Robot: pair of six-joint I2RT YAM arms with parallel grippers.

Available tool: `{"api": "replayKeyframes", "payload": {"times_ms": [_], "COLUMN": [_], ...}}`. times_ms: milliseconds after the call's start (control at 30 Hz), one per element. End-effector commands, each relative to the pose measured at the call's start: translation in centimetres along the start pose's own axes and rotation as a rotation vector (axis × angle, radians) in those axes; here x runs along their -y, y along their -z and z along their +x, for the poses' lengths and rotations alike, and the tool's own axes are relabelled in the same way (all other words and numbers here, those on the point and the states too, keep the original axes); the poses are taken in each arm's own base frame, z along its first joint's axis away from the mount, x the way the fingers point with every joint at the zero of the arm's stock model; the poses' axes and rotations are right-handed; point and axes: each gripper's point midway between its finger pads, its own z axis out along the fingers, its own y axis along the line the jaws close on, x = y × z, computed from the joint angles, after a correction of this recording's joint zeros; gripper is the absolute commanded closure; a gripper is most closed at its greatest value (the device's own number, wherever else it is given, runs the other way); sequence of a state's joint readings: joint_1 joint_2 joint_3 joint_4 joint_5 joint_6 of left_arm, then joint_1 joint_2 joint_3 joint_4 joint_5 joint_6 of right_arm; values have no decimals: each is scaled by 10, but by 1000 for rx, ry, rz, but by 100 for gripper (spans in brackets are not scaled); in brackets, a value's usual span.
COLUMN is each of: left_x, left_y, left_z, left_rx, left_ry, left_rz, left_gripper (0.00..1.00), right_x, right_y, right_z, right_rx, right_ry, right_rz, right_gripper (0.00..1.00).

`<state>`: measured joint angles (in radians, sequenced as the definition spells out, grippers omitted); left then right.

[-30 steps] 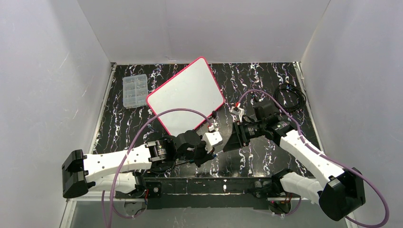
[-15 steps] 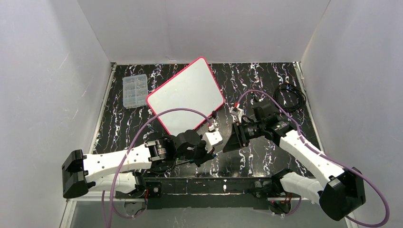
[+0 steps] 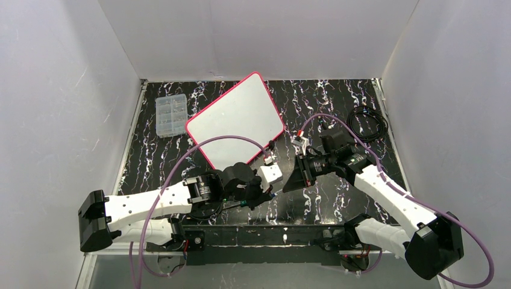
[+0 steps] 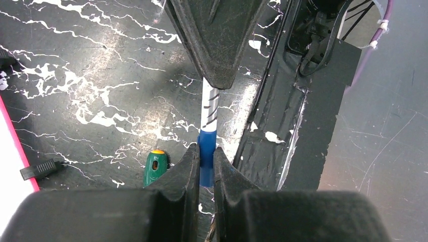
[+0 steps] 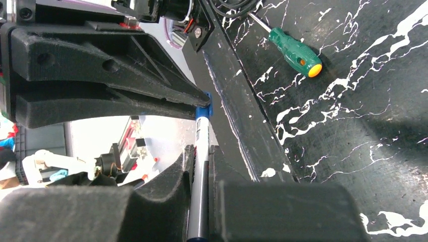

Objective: Write a sentence on the whiteboard
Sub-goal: Open the whiteboard marker at the center of the board.

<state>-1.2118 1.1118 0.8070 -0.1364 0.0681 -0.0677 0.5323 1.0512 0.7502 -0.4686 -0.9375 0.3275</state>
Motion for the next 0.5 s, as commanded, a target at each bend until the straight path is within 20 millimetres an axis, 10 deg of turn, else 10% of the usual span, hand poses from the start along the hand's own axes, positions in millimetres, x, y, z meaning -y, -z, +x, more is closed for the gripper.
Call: {"api": "replayKeyframes", "payload": {"times_ms": [0, 100, 167, 467], "left_x": [-5, -16, -21, -11], "left_y": [9, 17, 26, 63], "left_z": [-18, -26, -38, -73], "left_rx": [44, 105, 173, 340], "left_ry": [41, 158, 267, 543], "left_rz": [-11, -29, 1, 176], "left_gripper": [76, 29, 14, 4], "right_x": [-6, -10, -19, -70], "right_y": [1, 3, 4, 18], "right_z": [-21, -39, -52, -77], "right_rx": [83, 174, 241, 349], "right_ry": [87, 124, 147, 299], "right_rz": [13, 19, -7, -177], "right_gripper": [99, 99, 99, 99]}}
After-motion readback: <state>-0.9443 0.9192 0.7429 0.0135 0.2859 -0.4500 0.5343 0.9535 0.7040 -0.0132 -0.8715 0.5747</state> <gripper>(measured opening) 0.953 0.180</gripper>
